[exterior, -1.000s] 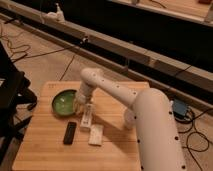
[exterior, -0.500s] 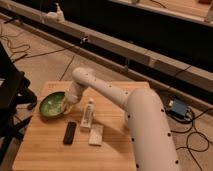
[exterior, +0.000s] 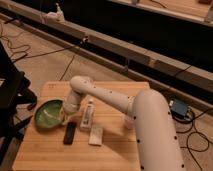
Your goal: Drag the ceramic bowl in a circle
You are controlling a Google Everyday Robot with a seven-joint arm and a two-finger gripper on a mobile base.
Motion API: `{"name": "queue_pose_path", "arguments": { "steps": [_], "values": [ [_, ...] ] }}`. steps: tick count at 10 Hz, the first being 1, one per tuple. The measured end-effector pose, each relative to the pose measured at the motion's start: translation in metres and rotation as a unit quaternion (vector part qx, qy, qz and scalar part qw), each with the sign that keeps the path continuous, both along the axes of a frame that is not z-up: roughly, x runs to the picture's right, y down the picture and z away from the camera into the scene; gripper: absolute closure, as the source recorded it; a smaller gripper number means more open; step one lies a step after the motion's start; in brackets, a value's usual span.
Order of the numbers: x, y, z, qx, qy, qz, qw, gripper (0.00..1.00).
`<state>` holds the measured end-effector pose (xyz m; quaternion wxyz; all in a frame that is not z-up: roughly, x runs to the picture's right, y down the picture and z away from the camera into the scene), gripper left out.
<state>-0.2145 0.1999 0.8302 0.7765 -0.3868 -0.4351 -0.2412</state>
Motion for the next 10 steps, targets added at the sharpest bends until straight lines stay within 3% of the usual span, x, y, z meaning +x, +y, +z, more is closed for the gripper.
{"name": "queue_pose_path", "arguments": {
  "steps": [2, 5, 7, 10],
  "values": [
    [0.038, 0.008, 0.004, -0.027, 0.046, 0.029, 0.9981, 1.00],
    [0.082, -0.017, 0.024, -0.025, 0.090, 0.057, 0.9940, 1.00],
    [0.075, -0.045, 0.041, -0.009, 0.080, 0.071, 0.9942, 1.00],
    [0.030, -0.065, 0.042, 0.009, 0.031, 0.069, 0.9971, 1.00]
  ]
}}
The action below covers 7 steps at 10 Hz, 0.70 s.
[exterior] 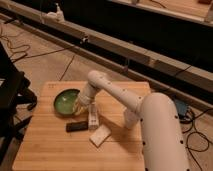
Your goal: Drag the ceramic bowl in a circle
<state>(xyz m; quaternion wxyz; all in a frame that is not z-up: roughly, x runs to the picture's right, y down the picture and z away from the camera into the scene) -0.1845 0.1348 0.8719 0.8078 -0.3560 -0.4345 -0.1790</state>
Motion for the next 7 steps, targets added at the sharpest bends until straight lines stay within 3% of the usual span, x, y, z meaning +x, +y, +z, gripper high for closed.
{"name": "queue_pose_path", "arguments": {
  "steps": [2, 4, 6, 7],
  "values": [
    [-0.031, 0.002, -0.012, 0.010, -0.041, -0.015, 0.9990, 1.00],
    [-0.061, 0.016, -0.033, 0.015, -0.085, -0.035, 0.9956, 1.00],
    [-0.070, 0.034, -0.045, 0.014, -0.101, -0.053, 0.9934, 1.00],
    [-0.063, 0.045, -0.046, 0.009, -0.093, -0.060, 0.9938, 1.00]
  ]
}}
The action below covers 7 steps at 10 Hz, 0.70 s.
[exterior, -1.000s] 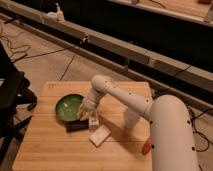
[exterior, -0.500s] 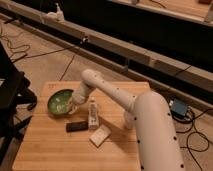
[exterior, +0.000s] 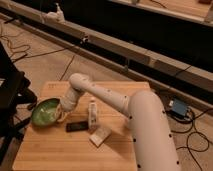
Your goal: Drag the ceramic bowl in a circle
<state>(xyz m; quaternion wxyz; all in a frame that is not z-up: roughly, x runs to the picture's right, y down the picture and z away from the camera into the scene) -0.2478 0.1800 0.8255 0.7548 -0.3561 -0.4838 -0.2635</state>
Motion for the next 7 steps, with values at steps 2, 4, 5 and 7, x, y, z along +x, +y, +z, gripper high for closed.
{"name": "queue_pose_path", "arguments": {
  "steps": [2, 4, 5, 7],
  "values": [
    [0.027, 0.017, 0.003, -0.017, 0.037, 0.003, 0.9992, 1.00],
    [0.069, 0.025, 0.009, -0.038, 0.093, 0.033, 0.9944, 1.00],
    [0.089, 0.022, 0.014, -0.041, 0.116, 0.044, 0.9914, 1.00],
    [0.113, 0.008, 0.025, -0.036, 0.140, 0.054, 0.9880, 1.00]
  ]
}}
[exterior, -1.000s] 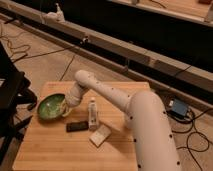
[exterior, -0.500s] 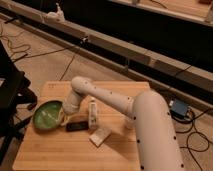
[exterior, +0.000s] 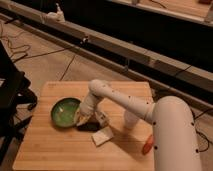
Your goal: Drag the ceramic bowl in a circle
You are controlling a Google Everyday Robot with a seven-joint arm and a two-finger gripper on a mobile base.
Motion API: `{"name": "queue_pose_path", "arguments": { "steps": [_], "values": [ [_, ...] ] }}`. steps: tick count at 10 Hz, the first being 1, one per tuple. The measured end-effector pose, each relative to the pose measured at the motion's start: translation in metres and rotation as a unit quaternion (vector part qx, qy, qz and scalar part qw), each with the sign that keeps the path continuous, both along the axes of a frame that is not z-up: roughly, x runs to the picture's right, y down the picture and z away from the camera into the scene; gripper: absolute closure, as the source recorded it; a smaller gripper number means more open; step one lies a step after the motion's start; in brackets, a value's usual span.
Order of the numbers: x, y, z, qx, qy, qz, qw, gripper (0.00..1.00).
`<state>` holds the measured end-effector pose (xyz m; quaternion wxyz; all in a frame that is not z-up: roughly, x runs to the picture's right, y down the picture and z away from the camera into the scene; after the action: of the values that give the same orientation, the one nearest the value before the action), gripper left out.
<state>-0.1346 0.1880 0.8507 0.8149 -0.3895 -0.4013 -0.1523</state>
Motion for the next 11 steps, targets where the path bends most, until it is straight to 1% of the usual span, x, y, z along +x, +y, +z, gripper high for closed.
{"name": "queue_pose_path", "arguments": {
  "steps": [1, 2, 3, 4, 5, 6, 7, 8, 10, 11],
  "values": [
    [0.009, -0.012, 0.008, 0.004, 0.008, 0.000, 1.0000, 1.00],
    [0.010, -0.019, 0.012, 0.007, 0.007, -0.002, 0.9999, 1.00],
    [0.002, -0.030, 0.019, 0.014, 0.001, -0.008, 0.9999, 1.00],
    [-0.012, -0.040, 0.021, 0.019, -0.012, -0.011, 0.9997, 1.00],
    [-0.023, -0.044, 0.021, 0.022, -0.023, -0.016, 0.9994, 1.00],
    [-0.041, -0.048, 0.020, 0.028, -0.040, -0.029, 0.9984, 1.00],
    [-0.060, -0.046, 0.016, 0.033, -0.059, -0.051, 0.9964, 1.00],
    [-0.077, -0.041, 0.010, 0.039, -0.078, -0.071, 0.9937, 1.00],
    [-0.099, -0.028, -0.005, 0.041, -0.106, -0.093, 0.9892, 1.00],
    [-0.110, -0.015, -0.019, 0.038, -0.124, -0.100, 0.9865, 1.00]
  ]
}}
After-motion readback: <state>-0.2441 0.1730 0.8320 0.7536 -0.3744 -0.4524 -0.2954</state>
